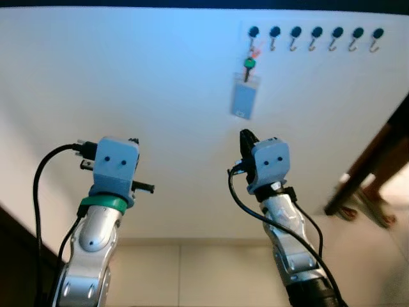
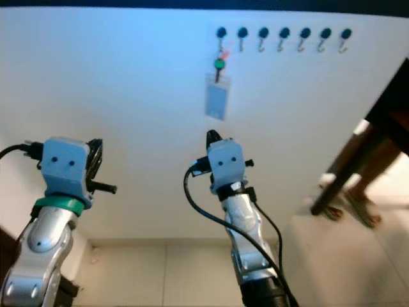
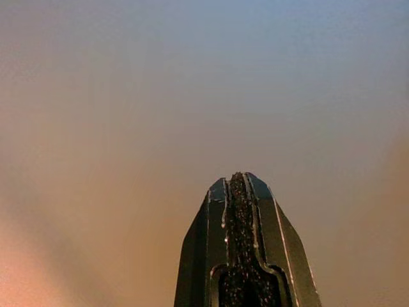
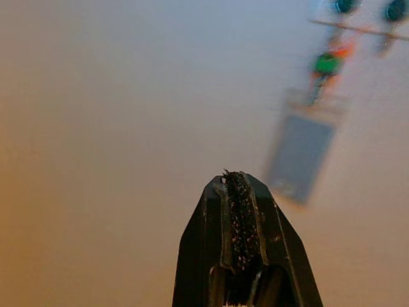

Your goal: Hang keys on a hook

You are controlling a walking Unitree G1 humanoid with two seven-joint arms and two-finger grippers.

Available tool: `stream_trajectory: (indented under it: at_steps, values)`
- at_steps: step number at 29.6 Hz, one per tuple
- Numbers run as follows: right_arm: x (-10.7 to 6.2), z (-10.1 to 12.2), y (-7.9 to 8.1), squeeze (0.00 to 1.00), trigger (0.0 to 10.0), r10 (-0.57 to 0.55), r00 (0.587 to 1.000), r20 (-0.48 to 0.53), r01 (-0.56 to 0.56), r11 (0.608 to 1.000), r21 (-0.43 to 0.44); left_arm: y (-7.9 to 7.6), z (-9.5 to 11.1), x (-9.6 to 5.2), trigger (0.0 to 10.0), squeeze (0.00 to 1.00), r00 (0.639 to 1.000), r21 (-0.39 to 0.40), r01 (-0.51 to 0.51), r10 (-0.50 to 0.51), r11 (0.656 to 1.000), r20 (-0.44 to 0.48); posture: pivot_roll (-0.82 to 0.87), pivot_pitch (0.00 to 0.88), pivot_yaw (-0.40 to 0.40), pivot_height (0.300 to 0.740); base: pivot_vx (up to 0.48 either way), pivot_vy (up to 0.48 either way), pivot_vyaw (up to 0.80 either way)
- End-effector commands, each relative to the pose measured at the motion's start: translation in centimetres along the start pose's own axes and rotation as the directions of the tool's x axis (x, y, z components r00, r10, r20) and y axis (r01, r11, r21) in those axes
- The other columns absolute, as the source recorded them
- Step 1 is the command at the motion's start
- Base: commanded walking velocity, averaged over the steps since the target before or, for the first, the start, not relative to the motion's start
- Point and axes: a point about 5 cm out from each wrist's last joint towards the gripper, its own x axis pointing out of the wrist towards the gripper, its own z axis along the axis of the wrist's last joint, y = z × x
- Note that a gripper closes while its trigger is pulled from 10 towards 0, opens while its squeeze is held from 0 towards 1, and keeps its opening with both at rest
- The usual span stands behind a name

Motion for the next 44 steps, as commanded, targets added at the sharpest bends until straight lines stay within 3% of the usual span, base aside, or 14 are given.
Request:
stream_trajectory:
  at_steps: [1,7,20,27,44]
  values:
    - [-0.10,-0.08,-0.10,0.00,10.0,-0.012,1.000,-0.009,0.012,1.000,0.013,-0.13,-0.10,-0.01,10.0,0.00,1.000,0.006,0.003,-0.003,1.000,-0.003,-0.04,0.000,0.061,0.740,-0.398,0.000,0.00]
    - [-0.09,-0.08,-0.09,0.00,10.0,-0.017,1.000,-0.012,0.018,1.000,0.025,-0.07,-0.06,-0.03,10.0,0.00,1.000,0.006,0.003,-0.003,1.000,-0.002,-0.04,0.000,0.063,0.740,-0.386,0.000,0.00]
    - [0.11,-0.27,0.02,0.00,10.0,-0.017,0.999,-0.033,0.019,0.999,0.047,-0.44,0.01,0.03,10.0,0.00,1.000,-0.026,0.018,-0.018,1.000,-0.020,-0.03,0.000,0.063,0.740,0.000,0.000,-0.79]
    - [0.49,0.18,0.16,0.00,10.0,-0.014,1.000,-0.020,0.015,0.998,0.055,-0.32,-0.01,0.08,10.0,0.00,0.999,-0.045,0.003,-0.005,0.999,-0.038,-0.03,0.000,0.063,0.740,0.000,0.000,0.00]
    - [0.75,0.43,0.37,0.00,10.0,-0.009,1.000,-0.006,0.009,0.997,0.073,0.33,0.03,0.34,10.0,0.00,0.998,-0.053,-0.037,0.035,0.998,-0.046,-0.03,0.000,0.064,0.740,0.000,0.000,-0.80]
